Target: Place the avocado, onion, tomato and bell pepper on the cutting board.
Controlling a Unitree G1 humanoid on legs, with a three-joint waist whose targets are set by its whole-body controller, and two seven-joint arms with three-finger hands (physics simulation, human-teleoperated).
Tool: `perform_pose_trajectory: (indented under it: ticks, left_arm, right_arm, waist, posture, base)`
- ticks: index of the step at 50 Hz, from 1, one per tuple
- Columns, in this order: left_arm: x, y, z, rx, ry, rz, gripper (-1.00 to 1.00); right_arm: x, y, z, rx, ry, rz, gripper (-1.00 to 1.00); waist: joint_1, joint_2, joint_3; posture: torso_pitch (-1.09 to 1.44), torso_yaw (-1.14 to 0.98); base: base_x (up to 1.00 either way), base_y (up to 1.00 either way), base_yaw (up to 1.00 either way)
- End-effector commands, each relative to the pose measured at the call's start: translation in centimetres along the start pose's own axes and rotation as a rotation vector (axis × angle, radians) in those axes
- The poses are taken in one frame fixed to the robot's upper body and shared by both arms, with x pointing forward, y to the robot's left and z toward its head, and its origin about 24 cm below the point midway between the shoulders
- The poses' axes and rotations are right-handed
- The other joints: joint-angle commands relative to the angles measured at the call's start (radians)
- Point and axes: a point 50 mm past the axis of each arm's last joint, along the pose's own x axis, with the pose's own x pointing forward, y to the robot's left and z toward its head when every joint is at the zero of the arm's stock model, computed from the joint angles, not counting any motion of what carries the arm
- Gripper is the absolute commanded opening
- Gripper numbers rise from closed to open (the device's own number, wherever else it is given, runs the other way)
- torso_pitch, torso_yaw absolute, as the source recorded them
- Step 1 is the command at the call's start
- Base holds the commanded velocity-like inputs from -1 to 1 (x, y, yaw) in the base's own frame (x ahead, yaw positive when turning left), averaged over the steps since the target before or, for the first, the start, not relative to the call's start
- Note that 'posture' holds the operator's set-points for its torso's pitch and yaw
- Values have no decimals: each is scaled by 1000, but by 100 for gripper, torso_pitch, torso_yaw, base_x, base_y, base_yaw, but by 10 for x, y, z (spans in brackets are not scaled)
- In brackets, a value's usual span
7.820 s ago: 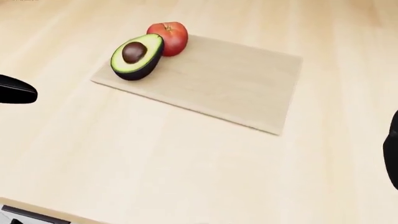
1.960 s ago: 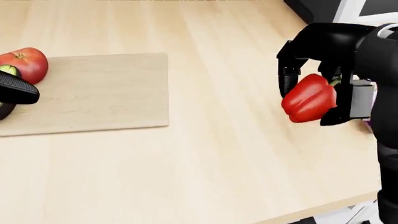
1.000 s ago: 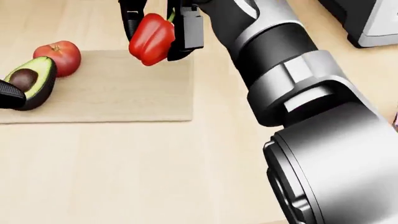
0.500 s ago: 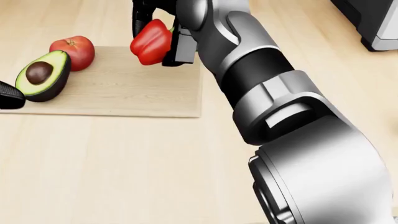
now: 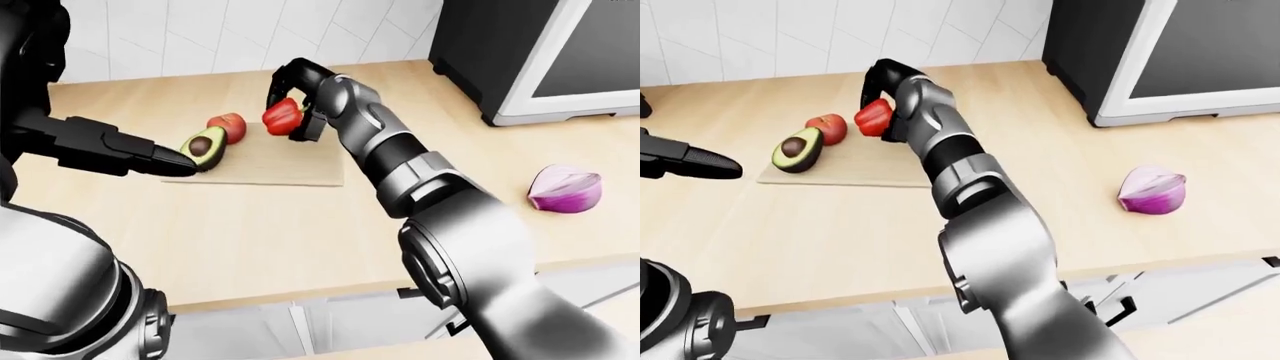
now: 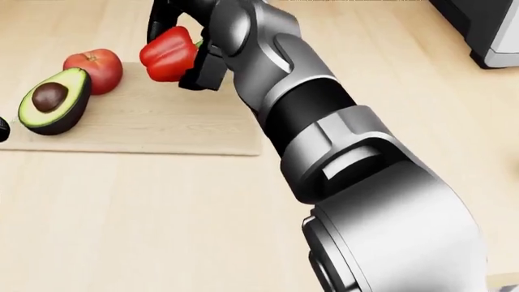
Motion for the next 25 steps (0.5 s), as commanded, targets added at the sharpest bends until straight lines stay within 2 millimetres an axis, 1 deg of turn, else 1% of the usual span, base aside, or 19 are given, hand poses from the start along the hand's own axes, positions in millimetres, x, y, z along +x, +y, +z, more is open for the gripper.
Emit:
perform_pose_trajectory:
  ticks: [1,2,4,6,10,11,15,21,23,25]
  left_arm:
    - [-3,5,6,14,-30,34,100]
    - [-3,5,6,15,-30,34,100]
    - [-4,5,6,15,-28,36,100]
    - [-4,5,6,15,-29,37,100]
    - [-6,6,6,15,-29,37,100]
    - [-6,6,6,14,-30,36,100]
    - [-8,7,5,17,-27,37,100]
    - [-7,6,6,17,-27,35,100]
    - [-7,7,6,19,-27,37,100]
    - [-6,6,7,19,-30,37,100]
  right_arm:
    - [-5,-24,21,-21,-74,-94,-39]
    - [-5,-24,21,-21,-72,-93,-39]
    - [-6,-26,21,-26,-74,-89,-29]
    - [-5,-25,20,-30,-73,-84,-26]
    - [-5,-24,21,-28,-78,-71,-8]
    - [-5,-24,21,-24,-79,-70,1]
    - [-5,-23,21,-29,-79,-54,8]
    - [-6,-24,21,-16,-83,-38,11]
    - [-6,-24,21,-17,-82,-35,18]
    - [-6,-24,22,-14,-82,-29,30]
  waist:
    - [-1,8,-30]
    - [-1,8,-30]
    - [-1,8,-31]
    - [-1,8,-30]
    - [-1,8,-29]
    - [-1,8,-29]
    - [-2,8,-29]
    - [-2,9,-29]
    - [-2,9,-29]
    - [-2,8,-29]
  posture:
    - [0,-6]
    - [0,-6]
    - [0,-6]
    - [0,-6]
    - [0,-6]
    - [0,-6]
    - [0,-6]
    - [0,-6]
    - [0,-6]
    - [0,-6]
  base:
    - [0,0,0]
    - [0,0,0]
    - [0,0,0]
    - [0,0,0]
    - [0,0,0]
    - [0,0,0]
    - [0,0,0]
    - [0,0,0]
    - [0,0,0]
    - [0,0,0]
